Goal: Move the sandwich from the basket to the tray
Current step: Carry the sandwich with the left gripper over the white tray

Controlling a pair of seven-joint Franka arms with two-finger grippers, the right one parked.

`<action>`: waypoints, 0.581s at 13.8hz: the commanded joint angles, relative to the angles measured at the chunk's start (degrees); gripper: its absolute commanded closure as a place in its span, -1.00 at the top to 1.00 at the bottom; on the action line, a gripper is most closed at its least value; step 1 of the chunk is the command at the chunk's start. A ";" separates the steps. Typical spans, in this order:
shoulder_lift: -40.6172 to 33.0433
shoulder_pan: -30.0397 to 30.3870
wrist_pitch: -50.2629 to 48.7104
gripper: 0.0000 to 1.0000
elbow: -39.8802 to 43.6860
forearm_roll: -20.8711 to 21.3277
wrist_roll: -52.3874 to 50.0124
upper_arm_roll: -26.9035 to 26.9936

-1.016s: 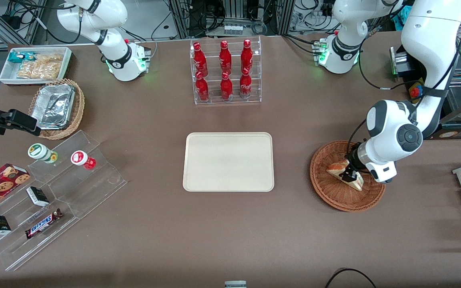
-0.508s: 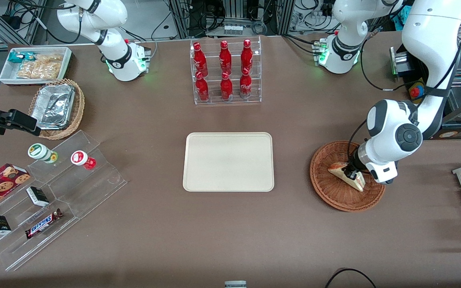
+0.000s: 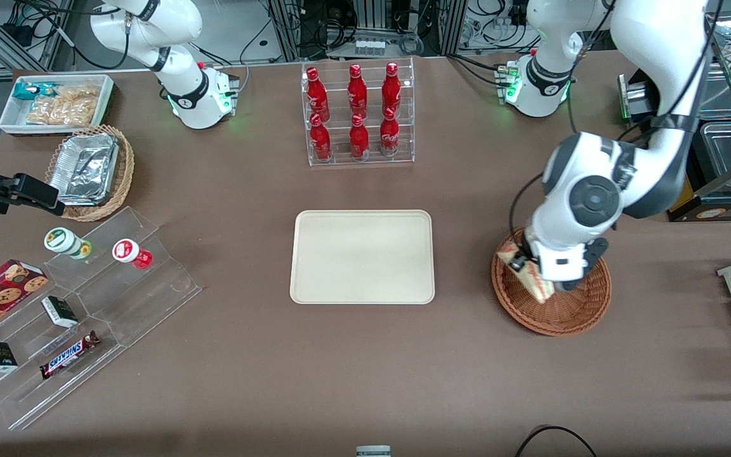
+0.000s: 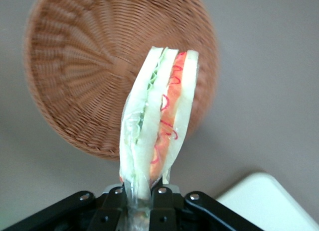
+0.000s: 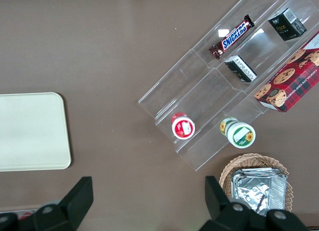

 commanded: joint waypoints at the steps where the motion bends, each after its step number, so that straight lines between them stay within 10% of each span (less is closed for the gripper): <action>1: 4.01 -5.27 -4.66 -0.92 6.95 0.36 2.32 0.20; 8: 19.38 -23.19 -4.77 -0.93 25.23 -0.08 0.83 -0.07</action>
